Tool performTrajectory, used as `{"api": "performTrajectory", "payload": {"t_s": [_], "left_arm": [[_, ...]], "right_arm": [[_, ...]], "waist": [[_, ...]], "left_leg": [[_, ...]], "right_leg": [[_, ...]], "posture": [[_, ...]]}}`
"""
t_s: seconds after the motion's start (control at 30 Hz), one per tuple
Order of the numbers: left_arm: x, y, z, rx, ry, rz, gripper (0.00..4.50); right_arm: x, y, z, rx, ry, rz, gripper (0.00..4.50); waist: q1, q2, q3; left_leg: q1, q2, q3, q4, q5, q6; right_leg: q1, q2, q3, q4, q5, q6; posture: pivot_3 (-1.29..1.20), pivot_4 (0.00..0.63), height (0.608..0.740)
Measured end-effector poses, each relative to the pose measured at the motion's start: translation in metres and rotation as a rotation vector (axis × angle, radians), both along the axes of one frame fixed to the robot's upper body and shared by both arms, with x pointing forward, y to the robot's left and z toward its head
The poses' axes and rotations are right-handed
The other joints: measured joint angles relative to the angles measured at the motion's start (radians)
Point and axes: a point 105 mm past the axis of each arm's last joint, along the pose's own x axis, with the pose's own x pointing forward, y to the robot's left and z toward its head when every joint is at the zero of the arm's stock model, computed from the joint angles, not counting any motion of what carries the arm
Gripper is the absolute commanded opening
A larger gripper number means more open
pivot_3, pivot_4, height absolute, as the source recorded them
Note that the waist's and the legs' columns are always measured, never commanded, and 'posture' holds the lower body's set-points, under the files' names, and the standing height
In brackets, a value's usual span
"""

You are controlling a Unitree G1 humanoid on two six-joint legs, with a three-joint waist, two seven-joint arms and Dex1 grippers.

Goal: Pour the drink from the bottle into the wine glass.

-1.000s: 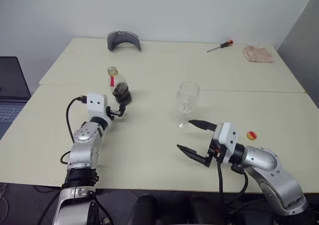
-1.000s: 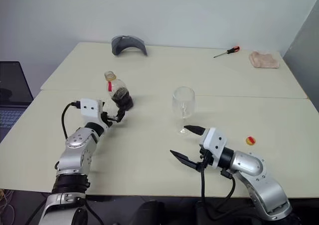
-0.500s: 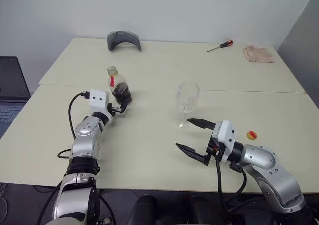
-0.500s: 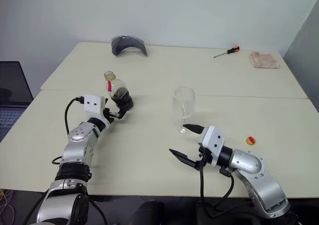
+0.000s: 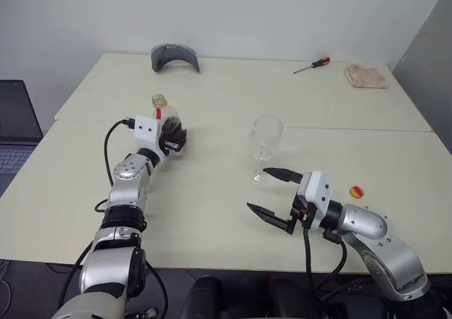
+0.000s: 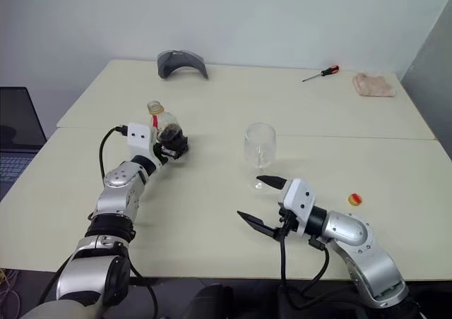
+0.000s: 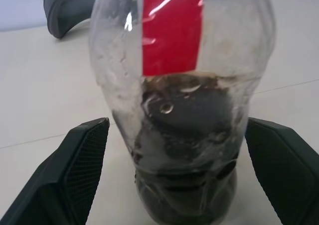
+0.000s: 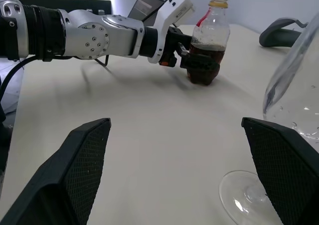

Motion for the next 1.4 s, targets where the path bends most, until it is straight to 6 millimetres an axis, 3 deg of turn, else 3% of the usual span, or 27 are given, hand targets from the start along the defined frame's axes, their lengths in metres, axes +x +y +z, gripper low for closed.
{"api": "performTrajectory", "payload": {"t_s": [0.13,0.37,0.53,0.8,0.97,1.2,1.4], "left_arm": [[0.004,-0.002,0.007,-0.003,-0.017,-0.006,4.01],[0.007,-0.007,0.007,-0.018,-0.017,-0.019,1.83],[0.007,-0.007,0.007,-0.020,-0.017,-0.018,1.07],[-0.005,-0.019,0.031,0.028,-0.112,-0.071,0.88],[-0.010,-0.046,0.050,0.053,-0.147,-0.159,0.87],[-0.009,-0.086,0.059,0.129,-0.148,-0.276,0.82],[-0.003,-0.112,0.087,0.193,-0.213,-0.332,0.81]], "right_arm": [[0.000,0.001,-0.001,0.001,0.001,0.001,4.50],[0.001,0.001,-0.002,0.001,0.004,-0.005,4.50],[0.002,0.001,-0.002,0.001,0.004,-0.010,4.50],[0.000,-0.005,0.009,0.016,-0.007,-0.032,4.50],[0.000,-0.012,0.015,0.028,0.009,-0.062,4.50],[0.001,-0.019,0.020,0.049,0.027,-0.097,4.50],[0.000,-0.021,0.028,0.075,0.020,-0.115,4.50]], "waist": [[0.000,0.000,0.000],[0.000,0.000,0.000],[0.000,0.000,0.000],[0.000,0.000,0.000],[0.002,0.000,0.000],[0.002,-0.001,0.000],[0.001,-0.001,0.000]], "left_leg": [[0.000,0.000,0.000,0.000,0.000,0.000],[0.000,0.000,0.000,0.000,0.000,0.000],[0.000,0.000,0.000,0.000,0.000,0.000],[0.000,0.000,0.000,0.000,0.000,0.000],[0.000,-0.001,0.000,0.000,0.000,-0.001],[-0.001,-0.001,0.000,0.000,0.000,-0.001],[-0.001,-0.001,0.000,0.000,0.000,-0.001]], "right_leg": [[0.000,0.000,0.000,0.000,0.000,0.000],[0.000,0.000,0.000,0.000,0.000,0.000],[0.000,0.000,0.000,0.000,0.000,0.000],[0.000,0.000,0.000,0.000,0.000,0.000],[0.000,-0.001,0.000,0.000,0.000,0.000],[0.000,-0.001,0.000,0.000,0.000,0.000],[0.000,-0.001,0.001,0.000,0.000,0.000]], "posture": [[0.00,0.150,0.740],[0.00,0.150,0.740],[0.00,0.150,0.740],[0.00,0.150,0.740],[0.00,0.150,0.740],[0.00,0.150,0.740],[0.00,0.150,0.740]]}}
